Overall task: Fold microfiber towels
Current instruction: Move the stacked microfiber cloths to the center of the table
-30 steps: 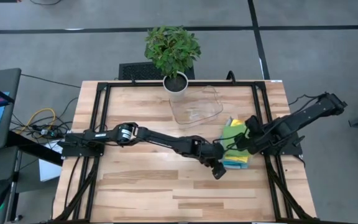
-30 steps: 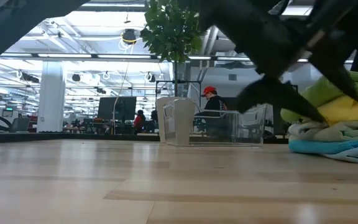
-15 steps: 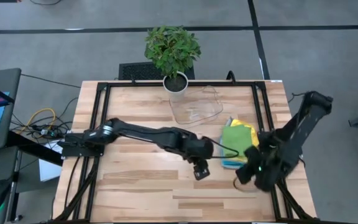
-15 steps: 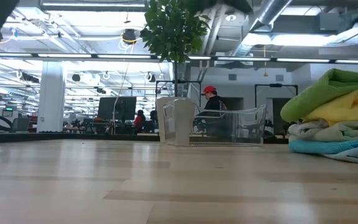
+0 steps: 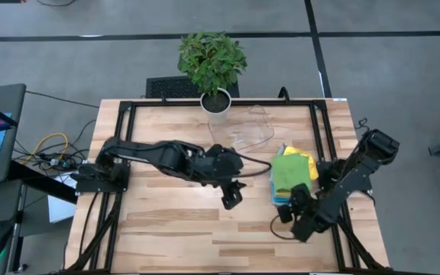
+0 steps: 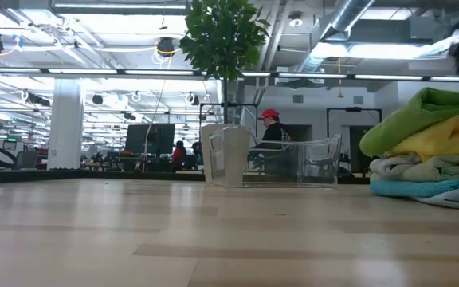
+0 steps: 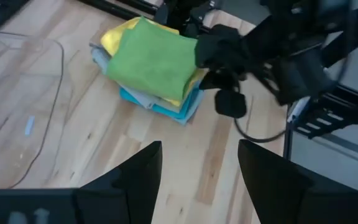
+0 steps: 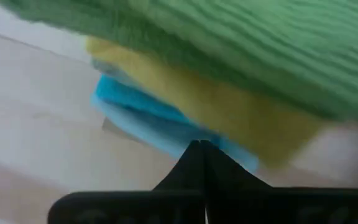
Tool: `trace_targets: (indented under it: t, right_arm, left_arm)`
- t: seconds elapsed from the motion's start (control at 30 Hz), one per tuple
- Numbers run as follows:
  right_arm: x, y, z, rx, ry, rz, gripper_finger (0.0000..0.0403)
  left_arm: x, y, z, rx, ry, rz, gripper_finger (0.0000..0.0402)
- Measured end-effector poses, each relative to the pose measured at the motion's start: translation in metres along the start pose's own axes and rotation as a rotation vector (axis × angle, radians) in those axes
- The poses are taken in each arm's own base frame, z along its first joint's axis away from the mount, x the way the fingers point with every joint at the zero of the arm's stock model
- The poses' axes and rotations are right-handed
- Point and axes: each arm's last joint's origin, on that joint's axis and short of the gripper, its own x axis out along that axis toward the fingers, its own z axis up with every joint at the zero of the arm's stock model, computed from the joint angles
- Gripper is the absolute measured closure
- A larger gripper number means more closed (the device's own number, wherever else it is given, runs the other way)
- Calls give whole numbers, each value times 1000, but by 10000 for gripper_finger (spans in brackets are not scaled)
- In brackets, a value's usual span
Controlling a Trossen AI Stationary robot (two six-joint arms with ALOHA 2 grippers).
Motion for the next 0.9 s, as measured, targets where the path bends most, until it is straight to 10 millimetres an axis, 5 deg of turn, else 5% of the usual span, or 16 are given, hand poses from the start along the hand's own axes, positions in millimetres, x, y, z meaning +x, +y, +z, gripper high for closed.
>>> trace_targets:
  t: [0.43,0.57,0.73,0.9]
  right_arm:
    - [58,27,13,-61,3,-99,397]
    - [56,34,12,-86,14,-91,397]
    - [38,72,7,-60,67,168,397]
    - [40,115,2,-96,148,383,397]
  left_arm:
    - [-48,7,-14,-17,39,104,198]
    - [-68,13,-25,-30,108,150,198]
    - [-99,14,-36,-48,108,190,198]
    - [-132,16,-44,-73,75,165,198]
